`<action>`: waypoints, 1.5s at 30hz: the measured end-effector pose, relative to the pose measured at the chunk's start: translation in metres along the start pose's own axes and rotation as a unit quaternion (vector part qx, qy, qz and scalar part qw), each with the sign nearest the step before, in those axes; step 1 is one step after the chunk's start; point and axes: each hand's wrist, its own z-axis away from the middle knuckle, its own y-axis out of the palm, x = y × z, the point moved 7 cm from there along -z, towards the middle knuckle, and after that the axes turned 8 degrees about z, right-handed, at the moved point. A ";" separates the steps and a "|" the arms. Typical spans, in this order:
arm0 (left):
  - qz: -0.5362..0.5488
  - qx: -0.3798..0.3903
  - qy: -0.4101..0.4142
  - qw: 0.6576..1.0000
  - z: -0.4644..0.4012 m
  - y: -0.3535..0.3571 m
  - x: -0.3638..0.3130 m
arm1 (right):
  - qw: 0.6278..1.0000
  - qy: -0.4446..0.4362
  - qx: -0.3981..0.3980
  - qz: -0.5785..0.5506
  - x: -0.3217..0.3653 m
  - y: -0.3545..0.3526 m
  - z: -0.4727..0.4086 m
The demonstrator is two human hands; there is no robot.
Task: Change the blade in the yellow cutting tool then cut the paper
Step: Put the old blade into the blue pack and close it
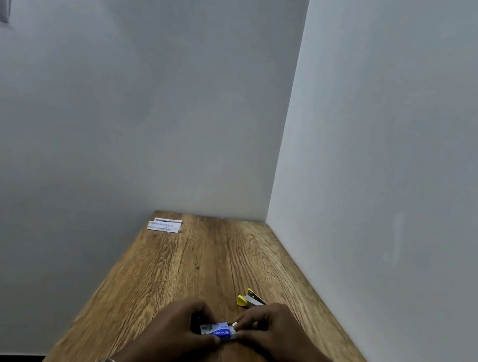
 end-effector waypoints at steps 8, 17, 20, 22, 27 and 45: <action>0.013 0.003 -0.005 1.000 -0.001 0.001 -0.001 | 1.000 -0.025 0.010 0.015 0.005 0.000 0.001; 0.022 0.006 -0.001 1.000 0.001 0.000 -0.002 | 0.998 -0.042 0.018 0.037 0.007 -0.002 0.001; 0.032 0.010 -0.005 0.999 0.001 0.000 -0.001 | 1.000 -0.021 0.003 0.020 0.004 -0.003 0.003; 0.032 0.012 -0.008 0.999 0.001 0.000 0.000 | 1.000 -0.018 -0.006 0.014 0.003 -0.004 0.003; 0.031 0.009 -0.003 0.999 0.001 0.000 0.000 | 0.999 -0.030 0.012 0.023 0.008 -0.001 0.003; 0.035 0.010 -0.008 0.999 0.003 -0.001 -0.004 | 0.999 -0.022 0.016 0.023 0.006 -0.002 -0.006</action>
